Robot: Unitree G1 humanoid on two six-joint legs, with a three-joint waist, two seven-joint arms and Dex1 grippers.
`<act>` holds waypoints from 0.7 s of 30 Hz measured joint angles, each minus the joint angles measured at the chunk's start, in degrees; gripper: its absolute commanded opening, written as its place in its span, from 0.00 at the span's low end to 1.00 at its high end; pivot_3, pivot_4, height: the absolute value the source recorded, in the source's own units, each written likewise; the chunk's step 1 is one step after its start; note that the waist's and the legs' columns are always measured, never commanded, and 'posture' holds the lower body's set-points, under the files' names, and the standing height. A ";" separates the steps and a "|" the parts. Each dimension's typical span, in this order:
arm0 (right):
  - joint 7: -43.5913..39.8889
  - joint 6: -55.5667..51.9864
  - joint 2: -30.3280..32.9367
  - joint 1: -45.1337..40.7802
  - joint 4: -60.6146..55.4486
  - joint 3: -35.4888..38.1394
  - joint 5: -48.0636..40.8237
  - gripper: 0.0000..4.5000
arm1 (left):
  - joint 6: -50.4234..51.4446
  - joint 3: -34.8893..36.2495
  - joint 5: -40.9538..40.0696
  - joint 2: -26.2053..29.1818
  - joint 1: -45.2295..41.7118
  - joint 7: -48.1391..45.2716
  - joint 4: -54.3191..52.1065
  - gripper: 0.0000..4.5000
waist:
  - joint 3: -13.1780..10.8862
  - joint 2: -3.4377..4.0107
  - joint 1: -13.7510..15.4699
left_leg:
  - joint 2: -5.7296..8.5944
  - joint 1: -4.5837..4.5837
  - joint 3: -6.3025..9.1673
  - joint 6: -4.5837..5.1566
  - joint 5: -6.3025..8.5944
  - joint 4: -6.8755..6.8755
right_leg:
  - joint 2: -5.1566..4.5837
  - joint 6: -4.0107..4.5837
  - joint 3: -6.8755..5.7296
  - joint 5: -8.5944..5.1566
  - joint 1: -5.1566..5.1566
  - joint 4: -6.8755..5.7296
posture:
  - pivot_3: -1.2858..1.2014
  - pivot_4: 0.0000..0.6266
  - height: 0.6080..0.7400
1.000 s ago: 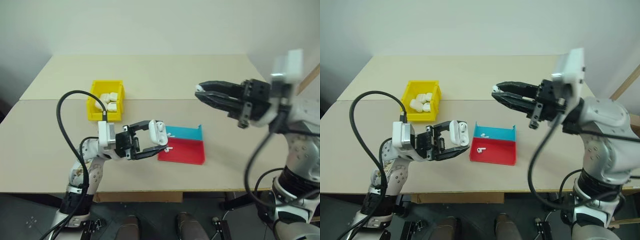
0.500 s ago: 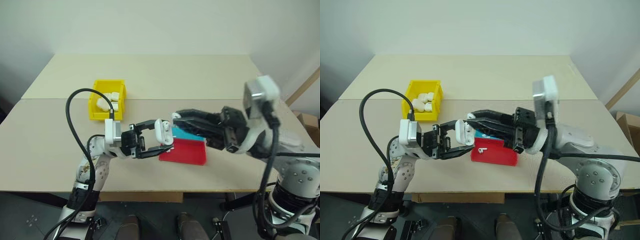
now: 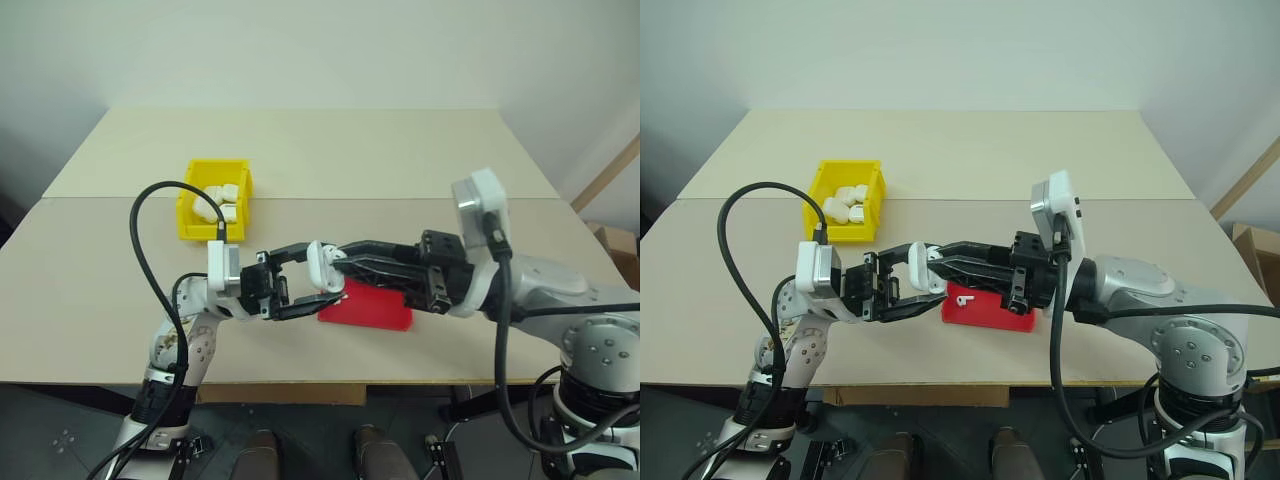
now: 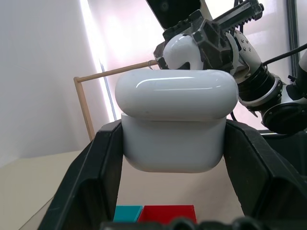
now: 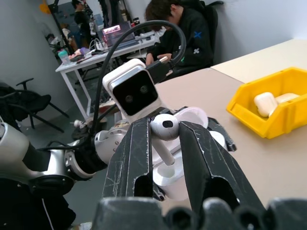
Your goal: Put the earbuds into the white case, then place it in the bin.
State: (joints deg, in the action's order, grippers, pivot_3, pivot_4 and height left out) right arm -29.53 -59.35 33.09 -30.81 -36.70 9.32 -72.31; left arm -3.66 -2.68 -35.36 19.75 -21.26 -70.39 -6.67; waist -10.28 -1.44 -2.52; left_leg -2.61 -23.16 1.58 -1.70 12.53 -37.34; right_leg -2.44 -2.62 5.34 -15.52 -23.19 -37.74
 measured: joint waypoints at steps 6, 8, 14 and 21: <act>0.87 0.65 0.00 1.21 -0.92 -2.30 0.13 0.15 | 0.03 0.00 0.00 -0.02 0.01 0.20 0.00 0.62 | 0.00 0.00 0.04 | 0.00 -0.02 0.00 0.00 0.00 0.00 | 0.00 -0.01 -0.01 0.00 0.00 0.04 | 0.52 0.24 1.00; 0.98 1.24 0.04 1.30 -1.14 -2.69 0.16 0.15 | 0.03 0.00 0.00 -0.02 0.01 0.29 0.00 0.62 | 0.00 0.00 0.04 | 0.00 -0.02 0.00 0.00 0.00 0.00 | 0.00 -0.01 -0.01 0.00 0.00 0.04 | 0.52 0.24 1.00; 0.12 4.10 0.44 2.31 -1.52 -4.15 2.70 0.15 | 0.07 0.02 0.02 0.06 0.22 0.58 0.00 0.62 | 0.00 0.00 0.03 | 0.00 -0.02 0.01 0.00 0.00 0.00 | 0.00 -0.02 -0.01 0.00 0.00 0.05 | 0.52 0.24 1.00; -1.38 6.46 1.27 2.62 -1.66 -4.63 5.92 0.15 | 0.07 0.02 0.01 0.05 0.22 0.57 0.00 0.62 | 0.00 0.00 0.06 | 0.00 -0.02 0.01 0.00 0.00 0.00 | 0.00 -0.02 -0.01 0.00 0.00 0.05 | 0.52 0.24 1.00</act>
State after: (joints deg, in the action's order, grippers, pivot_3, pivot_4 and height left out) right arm -30.91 -52.89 34.35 -28.19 -38.37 4.68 -66.39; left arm -3.59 -2.66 -35.34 19.80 -21.04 -69.83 -6.67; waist -10.28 -1.45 -2.47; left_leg -2.61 -23.18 1.59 -1.70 12.53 -37.34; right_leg -2.44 -2.64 5.33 -15.52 -23.19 -37.69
